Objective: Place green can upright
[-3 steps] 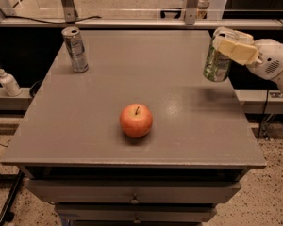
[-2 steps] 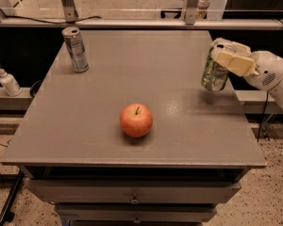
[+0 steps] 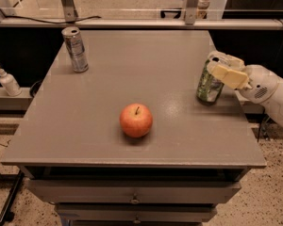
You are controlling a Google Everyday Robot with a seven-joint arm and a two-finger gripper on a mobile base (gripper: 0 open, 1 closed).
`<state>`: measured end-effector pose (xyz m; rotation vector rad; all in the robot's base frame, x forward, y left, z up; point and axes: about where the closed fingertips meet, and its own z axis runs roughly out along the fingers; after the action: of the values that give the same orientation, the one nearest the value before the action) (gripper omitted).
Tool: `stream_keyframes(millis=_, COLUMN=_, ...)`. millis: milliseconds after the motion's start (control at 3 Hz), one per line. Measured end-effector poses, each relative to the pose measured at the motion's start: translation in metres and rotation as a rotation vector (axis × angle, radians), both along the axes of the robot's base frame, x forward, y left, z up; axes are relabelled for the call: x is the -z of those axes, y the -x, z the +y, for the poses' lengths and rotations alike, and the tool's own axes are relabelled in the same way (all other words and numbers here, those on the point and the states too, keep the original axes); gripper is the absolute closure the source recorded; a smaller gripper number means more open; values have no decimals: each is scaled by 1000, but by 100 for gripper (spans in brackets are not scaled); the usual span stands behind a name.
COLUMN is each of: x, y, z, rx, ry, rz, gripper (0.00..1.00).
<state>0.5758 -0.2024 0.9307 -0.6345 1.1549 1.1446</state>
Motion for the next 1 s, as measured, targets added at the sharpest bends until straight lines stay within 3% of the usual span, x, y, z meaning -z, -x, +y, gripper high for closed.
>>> stream_keyframes(millis=1000, x=10, y=11, z=-5, rx=-14, ry=-1, rz=-2, gripper=36)
